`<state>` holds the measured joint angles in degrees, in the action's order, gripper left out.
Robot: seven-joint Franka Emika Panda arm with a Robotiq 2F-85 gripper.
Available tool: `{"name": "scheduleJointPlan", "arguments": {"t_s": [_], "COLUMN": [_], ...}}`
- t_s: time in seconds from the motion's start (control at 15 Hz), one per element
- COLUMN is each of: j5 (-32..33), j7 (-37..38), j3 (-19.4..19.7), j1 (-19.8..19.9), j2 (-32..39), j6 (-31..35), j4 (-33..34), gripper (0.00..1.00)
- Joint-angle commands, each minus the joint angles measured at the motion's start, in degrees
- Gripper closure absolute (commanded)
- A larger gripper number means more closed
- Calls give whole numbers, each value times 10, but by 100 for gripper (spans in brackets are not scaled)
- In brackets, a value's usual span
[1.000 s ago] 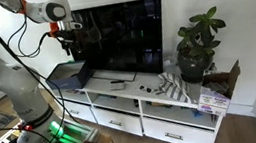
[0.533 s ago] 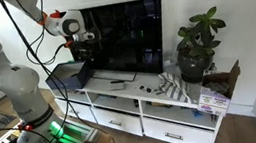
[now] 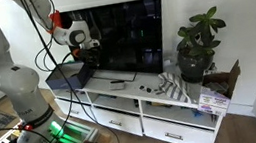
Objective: Press a button on the grey gadget on the cabinet
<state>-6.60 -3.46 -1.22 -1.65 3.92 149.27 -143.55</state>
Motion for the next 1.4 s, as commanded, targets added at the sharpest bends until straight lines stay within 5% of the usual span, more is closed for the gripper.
{"name": "scheduleJointPlan", "arguments": {"t_s": [0.0, 0.2, 0.6, 0.67, 1.33], "j5": [1, 0, 70, 77, 92], "j7": [0, -1, 98, 104, 150], "j3": [-2, -3, 21, 28, 136], "j1": [2, 2, -6, -10, -113], "j2": [0, 0, 141, 167, 326], "j6": [-2, -2, 122, 155, 238], "j4": [1, 3, 70, 81, 180], "gripper": [0, 0, 0, 25, 91]}}
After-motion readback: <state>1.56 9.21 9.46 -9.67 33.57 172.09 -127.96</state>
